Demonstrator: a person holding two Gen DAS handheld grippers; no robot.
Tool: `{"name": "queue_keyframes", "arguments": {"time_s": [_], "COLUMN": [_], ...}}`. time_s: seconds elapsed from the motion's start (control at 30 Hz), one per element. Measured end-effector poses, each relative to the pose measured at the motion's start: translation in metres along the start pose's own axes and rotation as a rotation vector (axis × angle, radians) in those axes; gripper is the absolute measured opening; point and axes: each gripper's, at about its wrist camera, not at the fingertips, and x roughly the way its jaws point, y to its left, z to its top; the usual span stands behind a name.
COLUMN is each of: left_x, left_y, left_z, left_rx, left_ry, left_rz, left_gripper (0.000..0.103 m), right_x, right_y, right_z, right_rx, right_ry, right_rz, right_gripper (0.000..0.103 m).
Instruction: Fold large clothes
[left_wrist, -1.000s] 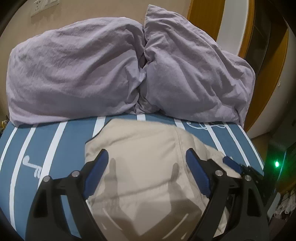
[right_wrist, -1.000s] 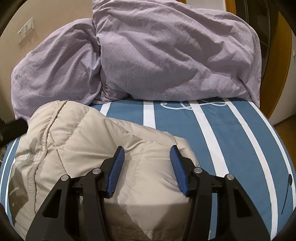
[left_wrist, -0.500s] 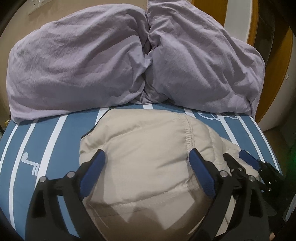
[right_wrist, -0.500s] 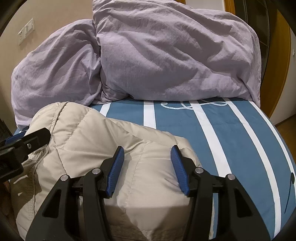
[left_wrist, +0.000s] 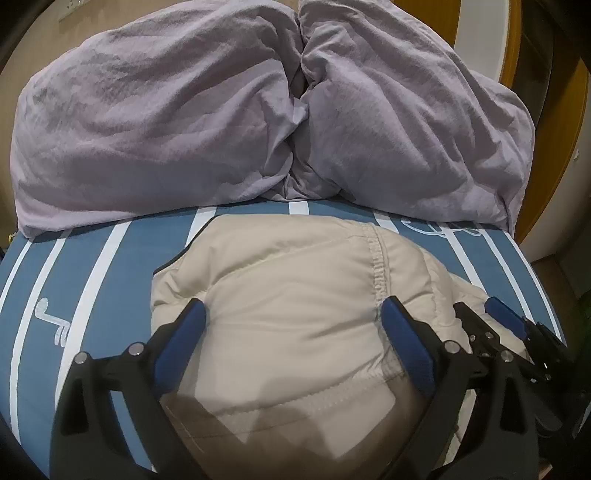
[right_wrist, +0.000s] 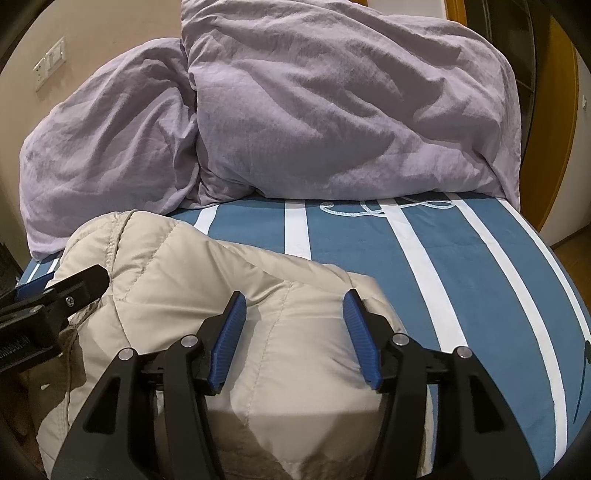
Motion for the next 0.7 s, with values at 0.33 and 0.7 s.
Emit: {"name": "queue_keyframes", "arguments": {"time_s": [0.33,0.7], "left_x": [0.003,0.011], "left_y": [0.000,0.003], "left_z": [-0.002,-0.005], "left_rx": [-0.001,-0.006], "left_ry": [-0.001,-0.006], "left_rz": [0.000,-0.003], "left_gripper": [0.097,0.098], "right_x": [0.001,0.002], "right_y": [-0.001,-0.001], "right_z": [0.000,0.001], "right_rx": [0.000,-0.004], "right_ry": [-0.007,-0.012], "right_rz": [0.001,0.000], "right_gripper": [0.059,0.060]}}
